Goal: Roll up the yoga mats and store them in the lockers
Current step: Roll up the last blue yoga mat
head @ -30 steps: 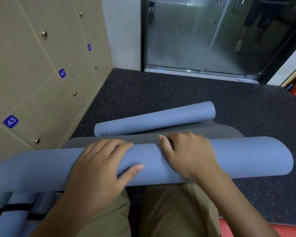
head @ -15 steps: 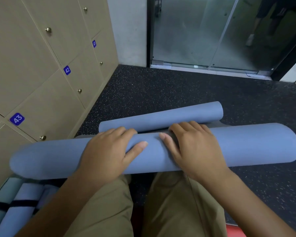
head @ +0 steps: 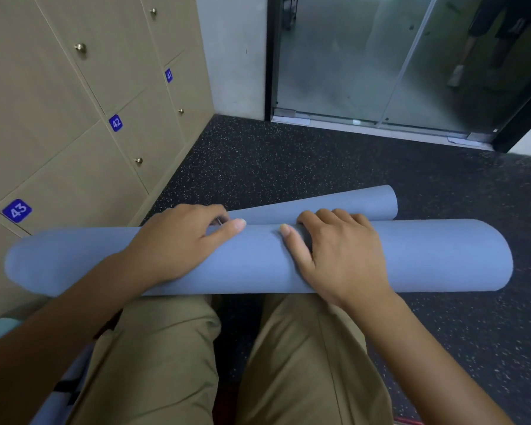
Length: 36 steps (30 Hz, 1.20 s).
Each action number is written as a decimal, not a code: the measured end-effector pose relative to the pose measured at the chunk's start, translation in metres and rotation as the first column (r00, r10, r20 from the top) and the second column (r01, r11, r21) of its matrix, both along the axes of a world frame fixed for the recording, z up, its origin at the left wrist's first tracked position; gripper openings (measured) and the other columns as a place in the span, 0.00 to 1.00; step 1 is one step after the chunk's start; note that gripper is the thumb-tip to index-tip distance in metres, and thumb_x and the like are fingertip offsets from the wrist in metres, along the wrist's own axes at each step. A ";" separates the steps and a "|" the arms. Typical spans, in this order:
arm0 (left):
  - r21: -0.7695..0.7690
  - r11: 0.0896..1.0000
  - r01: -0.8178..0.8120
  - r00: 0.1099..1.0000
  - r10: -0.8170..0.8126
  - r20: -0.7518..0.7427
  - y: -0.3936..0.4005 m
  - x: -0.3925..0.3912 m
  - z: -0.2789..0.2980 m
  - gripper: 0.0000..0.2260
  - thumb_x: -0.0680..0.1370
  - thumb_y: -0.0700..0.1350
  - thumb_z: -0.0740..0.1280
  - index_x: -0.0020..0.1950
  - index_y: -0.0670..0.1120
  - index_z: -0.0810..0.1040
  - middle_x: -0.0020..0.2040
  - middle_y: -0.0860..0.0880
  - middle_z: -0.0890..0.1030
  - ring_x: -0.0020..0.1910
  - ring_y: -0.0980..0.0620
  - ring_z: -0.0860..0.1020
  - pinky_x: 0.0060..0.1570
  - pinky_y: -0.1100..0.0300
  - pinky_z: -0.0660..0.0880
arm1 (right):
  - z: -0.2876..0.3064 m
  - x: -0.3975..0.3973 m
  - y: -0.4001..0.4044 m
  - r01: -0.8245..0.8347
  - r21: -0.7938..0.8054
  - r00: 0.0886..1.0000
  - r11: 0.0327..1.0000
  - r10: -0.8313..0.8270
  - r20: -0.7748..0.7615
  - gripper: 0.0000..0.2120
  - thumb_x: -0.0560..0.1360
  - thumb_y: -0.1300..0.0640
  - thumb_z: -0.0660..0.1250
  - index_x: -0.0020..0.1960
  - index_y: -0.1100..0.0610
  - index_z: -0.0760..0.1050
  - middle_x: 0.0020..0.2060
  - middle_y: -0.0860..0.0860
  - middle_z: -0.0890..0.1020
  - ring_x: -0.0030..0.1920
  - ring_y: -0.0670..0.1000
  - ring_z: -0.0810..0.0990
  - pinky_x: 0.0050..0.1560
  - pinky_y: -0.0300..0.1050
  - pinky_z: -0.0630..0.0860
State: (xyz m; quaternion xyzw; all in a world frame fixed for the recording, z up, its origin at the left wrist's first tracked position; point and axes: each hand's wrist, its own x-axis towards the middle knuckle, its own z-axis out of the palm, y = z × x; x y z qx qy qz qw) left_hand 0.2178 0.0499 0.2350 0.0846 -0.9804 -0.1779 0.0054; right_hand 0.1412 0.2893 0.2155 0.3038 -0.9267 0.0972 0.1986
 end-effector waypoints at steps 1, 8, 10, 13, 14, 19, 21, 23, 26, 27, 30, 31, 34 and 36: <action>-0.036 0.999 0.006 0.998 -0.008 -0.064 0.001 0.003 -0.001 0.26 0.74 0.75 0.48 0.51 0.60 0.76 0.46 0.59 0.79 0.47 0.55 0.77 0.49 0.51 0.74 | 0.003 -0.005 -0.003 0.006 0.028 0.999 1.000 -0.007 0.037 0.27 0.82 0.36 0.48 0.39 0.53 0.74 0.32 0.50 0.76 0.38 0.57 0.77 0.42 0.52 0.69; -0.307 0.950 0.064 0.937 -0.163 -0.310 -0.001 0.025 -0.022 0.37 0.76 0.74 0.55 0.70 0.47 0.77 0.63 0.51 0.80 0.60 0.46 0.78 0.60 0.51 0.72 | 0.029 -0.046 -0.022 -0.092 0.190 0.890 0.978 -0.004 0.455 0.32 0.82 0.32 0.44 0.49 0.50 0.80 0.51 0.55 0.83 0.54 0.60 0.79 0.45 0.50 0.66; -0.319 0.947 0.048 0.947 -0.144 -0.286 -0.002 0.023 -0.028 0.43 0.73 0.79 0.53 0.74 0.48 0.74 0.66 0.50 0.78 0.64 0.46 0.77 0.65 0.50 0.70 | 0.032 -0.059 -0.027 -0.117 0.223 0.840 0.968 -0.024 0.542 0.33 0.81 0.31 0.43 0.56 0.48 0.82 0.56 0.55 0.83 0.59 0.61 0.79 0.48 0.51 0.68; -0.332 0.942 0.040 0.958 -0.130 -0.255 -0.004 0.015 -0.034 0.51 0.66 0.84 0.54 0.74 0.49 0.74 0.65 0.50 0.79 0.63 0.45 0.78 0.64 0.48 0.72 | 0.033 -0.074 -0.035 -0.153 0.278 0.780 0.948 -0.057 0.623 0.35 0.81 0.30 0.42 0.60 0.50 0.81 0.62 0.55 0.81 0.63 0.60 0.77 0.54 0.54 0.70; -0.337 0.941 0.041 0.960 -0.130 -0.248 -0.006 0.011 -0.035 0.52 0.64 0.85 0.54 0.73 0.49 0.74 0.64 0.50 0.79 0.61 0.45 0.78 0.62 0.47 0.73 | 0.034 -0.077 -0.037 -0.161 0.293 0.766 0.942 -0.068 0.639 0.36 0.81 0.30 0.42 0.62 0.50 0.80 0.64 0.55 0.80 0.65 0.60 0.76 0.57 0.55 0.70; -0.289 0.954 0.076 0.975 -0.132 -0.178 -0.012 -0.007 -0.031 0.47 0.62 0.84 0.55 0.68 0.54 0.75 0.57 0.53 0.80 0.54 0.46 0.78 0.54 0.48 0.75 | 0.039 -0.087 -0.040 -0.228 0.324 0.703 0.918 -0.075 0.707 0.37 0.81 0.29 0.41 0.66 0.50 0.78 0.68 0.55 0.78 0.68 0.59 0.74 0.65 0.57 0.69; -0.237 0.968 0.082 0.991 -0.105 -0.086 -0.015 -0.015 -0.025 0.46 0.60 0.86 0.53 0.66 0.58 0.73 0.56 0.56 0.79 0.55 0.49 0.77 0.55 0.49 0.74 | 0.040 -0.086 -0.035 -0.255 0.277 0.720 0.926 -0.009 0.694 0.35 0.80 0.28 0.42 0.60 0.48 0.79 0.59 0.53 0.80 0.63 0.58 0.77 0.61 0.56 0.72; -0.190 0.979 0.077 0.997 -0.072 0.032 -0.018 -0.028 -0.019 0.42 0.59 0.86 0.53 0.63 0.62 0.72 0.55 0.58 0.79 0.55 0.51 0.77 0.55 0.49 0.73 | 0.039 -0.083 -0.029 -0.282 0.235 0.783 0.930 0.082 0.616 0.33 0.76 0.24 0.44 0.56 0.47 0.77 0.51 0.51 0.79 0.58 0.57 0.78 0.56 0.54 0.74; -0.101 0.991 0.090 0.984 -0.072 0.166 -0.026 -0.048 -0.013 0.36 0.59 0.84 0.55 0.56 0.62 0.73 0.51 0.59 0.80 0.52 0.51 0.78 0.53 0.50 0.73 | 0.036 -0.077 -0.016 -0.323 0.330 0.852 0.887 0.121 0.510 0.45 0.66 0.18 0.50 0.71 0.45 0.69 0.62 0.50 0.76 0.64 0.55 0.74 0.63 0.55 0.70; -0.065 0.994 0.092 0.977 -0.078 0.197 -0.029 -0.053 -0.012 0.35 0.59 0.84 0.56 0.54 0.63 0.74 0.49 0.59 0.80 0.51 0.51 0.78 0.52 0.51 0.73 | 0.034 -0.076 -0.012 -0.331 0.375 0.863 0.866 0.117 0.492 0.50 0.62 0.16 0.52 0.76 0.44 0.64 0.66 0.49 0.74 0.66 0.56 0.72 0.66 0.55 0.68; 0.047 0.995 0.088 0.953 -0.098 0.286 -0.037 -0.067 -0.011 0.33 0.59 0.85 0.58 0.50 0.63 0.77 0.46 0.60 0.82 0.49 0.55 0.80 0.53 0.53 0.75 | 0.023 -0.081 -0.004 -0.332 0.431 0.884 0.839 0.118 0.453 0.59 0.56 0.15 0.59 0.80 0.43 0.54 0.69 0.48 0.72 0.68 0.56 0.71 0.70 0.55 0.67; 0.070 0.993 0.092 0.944 -0.109 0.312 -0.039 -0.072 -0.012 0.33 0.59 0.85 0.59 0.50 0.63 0.77 0.46 0.60 0.82 0.49 0.56 0.80 0.55 0.52 0.75 | 0.020 -0.085 -0.004 -0.331 0.419 0.882 0.845 0.119 0.457 0.58 0.56 0.16 0.63 0.79 0.42 0.55 0.68 0.48 0.73 0.67 0.56 0.72 0.69 0.55 0.68; 0.115 0.989 0.094 0.922 -0.130 0.365 -0.043 -0.079 -0.011 0.36 0.58 0.86 0.57 0.51 0.62 0.78 0.47 0.60 0.83 0.50 0.57 0.80 0.59 0.50 0.75 | 0.019 -0.097 -0.013 -0.338 0.361 0.852 0.869 0.120 0.509 0.50 0.57 0.22 0.72 0.73 0.40 0.64 0.62 0.46 0.77 0.63 0.54 0.76 0.61 0.52 0.72; 0.119 0.986 0.116 0.919 -0.152 0.365 -0.046 -0.079 -0.010 0.37 0.58 0.87 0.56 0.53 0.64 0.77 0.50 0.61 0.82 0.52 0.57 0.80 0.60 0.48 0.75 | 0.020 -0.103 -0.017 -0.340 0.333 0.834 0.880 0.119 0.539 0.45 0.58 0.25 0.74 0.70 0.40 0.67 0.59 0.45 0.78 0.60 0.53 0.77 0.56 0.50 0.73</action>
